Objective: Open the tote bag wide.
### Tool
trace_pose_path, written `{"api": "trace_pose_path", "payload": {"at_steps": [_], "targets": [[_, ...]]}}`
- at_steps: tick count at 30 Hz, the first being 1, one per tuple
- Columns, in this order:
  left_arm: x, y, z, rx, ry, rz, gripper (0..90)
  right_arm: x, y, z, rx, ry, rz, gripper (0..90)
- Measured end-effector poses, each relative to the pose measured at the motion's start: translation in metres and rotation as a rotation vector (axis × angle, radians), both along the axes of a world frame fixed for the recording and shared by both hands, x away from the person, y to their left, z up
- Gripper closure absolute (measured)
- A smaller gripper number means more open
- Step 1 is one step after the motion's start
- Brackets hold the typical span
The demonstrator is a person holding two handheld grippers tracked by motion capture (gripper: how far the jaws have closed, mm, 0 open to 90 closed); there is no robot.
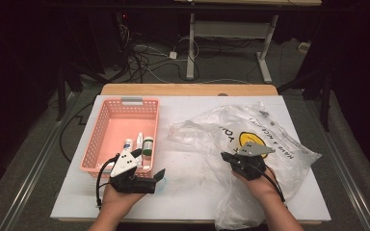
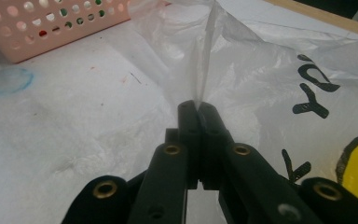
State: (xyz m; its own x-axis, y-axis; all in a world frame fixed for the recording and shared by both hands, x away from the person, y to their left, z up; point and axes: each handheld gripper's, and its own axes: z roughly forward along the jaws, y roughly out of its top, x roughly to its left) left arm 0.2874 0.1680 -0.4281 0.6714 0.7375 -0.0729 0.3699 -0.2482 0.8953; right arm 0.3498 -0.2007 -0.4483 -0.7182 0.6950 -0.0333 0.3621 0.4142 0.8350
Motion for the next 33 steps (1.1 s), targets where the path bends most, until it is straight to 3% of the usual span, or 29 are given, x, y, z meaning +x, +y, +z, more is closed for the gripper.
{"api": "trace_pose_path", "payload": {"at_steps": [6, 15, 23, 33], "targets": [[0.000, 0.003, 0.000, -0.004, -0.001, 0.006, 0.0, 0.001, 0.001, 0.000, 0.085, -0.025, -0.001, 90.0], [0.000, 0.001, 0.000, 0.007, -0.001, 0.008, 0.0, -0.010, -0.006, 0.013, 0.075, -0.098, 0.004, 90.0], [0.000, 0.001, -0.001, 0.011, 0.000, 0.003, 0.0, -0.013, -0.016, 0.026, 0.110, -0.134, -0.015, 90.0], [0.000, 0.001, 0.000, 0.009, -0.001, 0.004, 0.0, -0.020, -0.020, 0.045, 0.121, -0.204, -0.023, 89.9]]}}
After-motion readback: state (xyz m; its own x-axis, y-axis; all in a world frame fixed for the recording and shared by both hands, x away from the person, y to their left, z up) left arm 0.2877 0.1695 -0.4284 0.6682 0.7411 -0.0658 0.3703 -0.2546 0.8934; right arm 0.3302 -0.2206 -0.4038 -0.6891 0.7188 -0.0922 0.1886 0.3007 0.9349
